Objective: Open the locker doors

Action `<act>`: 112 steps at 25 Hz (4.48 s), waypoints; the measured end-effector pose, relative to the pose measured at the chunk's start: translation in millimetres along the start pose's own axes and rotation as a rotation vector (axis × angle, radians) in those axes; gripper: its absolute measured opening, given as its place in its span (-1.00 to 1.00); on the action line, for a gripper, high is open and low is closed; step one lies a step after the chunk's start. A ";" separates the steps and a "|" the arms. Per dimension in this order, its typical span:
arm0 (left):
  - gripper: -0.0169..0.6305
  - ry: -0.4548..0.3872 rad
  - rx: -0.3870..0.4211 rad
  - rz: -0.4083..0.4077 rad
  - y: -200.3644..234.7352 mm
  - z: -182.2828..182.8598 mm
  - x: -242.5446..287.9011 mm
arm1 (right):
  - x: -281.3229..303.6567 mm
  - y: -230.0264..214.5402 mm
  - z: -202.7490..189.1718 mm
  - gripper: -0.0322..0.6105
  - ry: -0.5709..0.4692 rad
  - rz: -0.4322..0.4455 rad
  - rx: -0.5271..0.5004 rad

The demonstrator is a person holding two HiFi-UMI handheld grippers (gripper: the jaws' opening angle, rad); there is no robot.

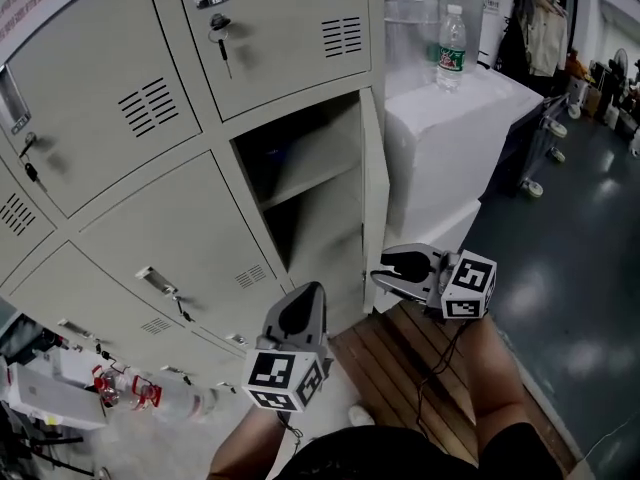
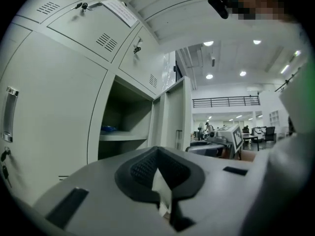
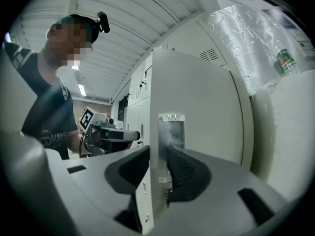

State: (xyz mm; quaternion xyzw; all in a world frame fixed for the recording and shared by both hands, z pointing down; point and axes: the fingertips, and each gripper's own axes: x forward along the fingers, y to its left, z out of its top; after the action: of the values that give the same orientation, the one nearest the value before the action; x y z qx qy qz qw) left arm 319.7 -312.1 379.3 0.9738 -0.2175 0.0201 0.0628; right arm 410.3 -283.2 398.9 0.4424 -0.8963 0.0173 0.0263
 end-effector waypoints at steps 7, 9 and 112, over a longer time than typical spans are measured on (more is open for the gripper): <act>-0.95 0.003 0.000 -0.053 -16.2 -1.9 8.4 | -31.1 -7.7 -1.5 -0.53 0.004 -0.063 0.016; -0.94 0.002 0.001 -0.066 -20.1 -2.0 10.0 | -39.8 -10.2 -2.0 -0.52 0.006 -0.097 0.011; -0.95 -0.095 -0.003 0.497 166.4 13.6 -383.7 | 290.0 287.9 51.1 -0.89 -0.039 -0.219 -0.031</act>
State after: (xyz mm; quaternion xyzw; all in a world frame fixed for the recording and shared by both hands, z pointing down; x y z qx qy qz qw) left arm -98.1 -301.6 359.3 0.8903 -0.4528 -0.0113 0.0472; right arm 4.0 -340.7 363.8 0.5374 -0.8431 -0.0081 0.0174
